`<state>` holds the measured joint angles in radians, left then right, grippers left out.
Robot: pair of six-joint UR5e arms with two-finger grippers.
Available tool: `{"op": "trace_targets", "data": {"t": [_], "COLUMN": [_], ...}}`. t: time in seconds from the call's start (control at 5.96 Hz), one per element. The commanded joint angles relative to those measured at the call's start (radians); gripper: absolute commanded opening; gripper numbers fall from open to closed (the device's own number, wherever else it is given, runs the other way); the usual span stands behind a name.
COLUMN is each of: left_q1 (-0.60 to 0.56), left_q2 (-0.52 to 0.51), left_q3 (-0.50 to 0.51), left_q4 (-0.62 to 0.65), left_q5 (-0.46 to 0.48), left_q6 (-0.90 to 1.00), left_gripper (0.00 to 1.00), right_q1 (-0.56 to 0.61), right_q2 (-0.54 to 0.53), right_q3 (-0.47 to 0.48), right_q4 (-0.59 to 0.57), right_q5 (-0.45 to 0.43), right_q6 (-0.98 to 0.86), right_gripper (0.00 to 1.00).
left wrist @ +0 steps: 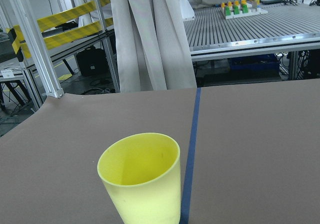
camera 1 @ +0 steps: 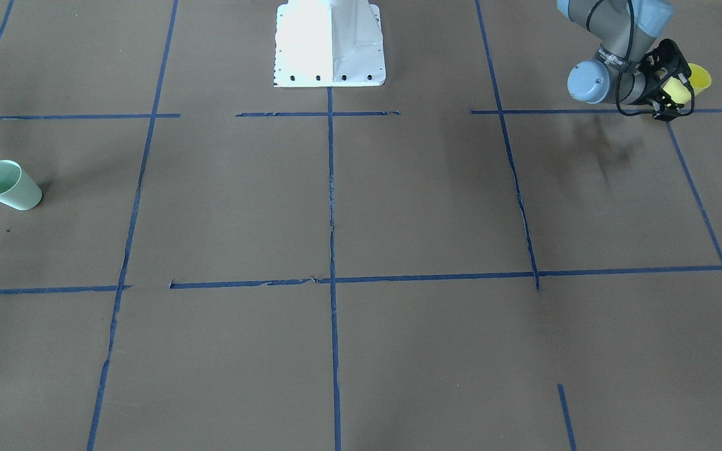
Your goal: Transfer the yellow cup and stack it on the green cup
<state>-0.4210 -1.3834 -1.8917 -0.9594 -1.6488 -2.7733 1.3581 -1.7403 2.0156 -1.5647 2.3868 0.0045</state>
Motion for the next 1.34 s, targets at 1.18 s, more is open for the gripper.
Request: {"op": "trace_targets", "data": {"t": [1.18], "left_q1": [0.080], "left_q2": [-0.019], "left_q3": [0.166], "left_q4": [-0.005], "left_q5": [0.001], "left_q6": [-0.106], "left_gripper": [1.00], "right_q1": [-0.016], "right_q2": [-0.001], "right_q3": [-0.001], "right_q4": [-0.002], "right_q5": [0.000], "right_q6": [0.000], "right_gripper": [1.00]}}
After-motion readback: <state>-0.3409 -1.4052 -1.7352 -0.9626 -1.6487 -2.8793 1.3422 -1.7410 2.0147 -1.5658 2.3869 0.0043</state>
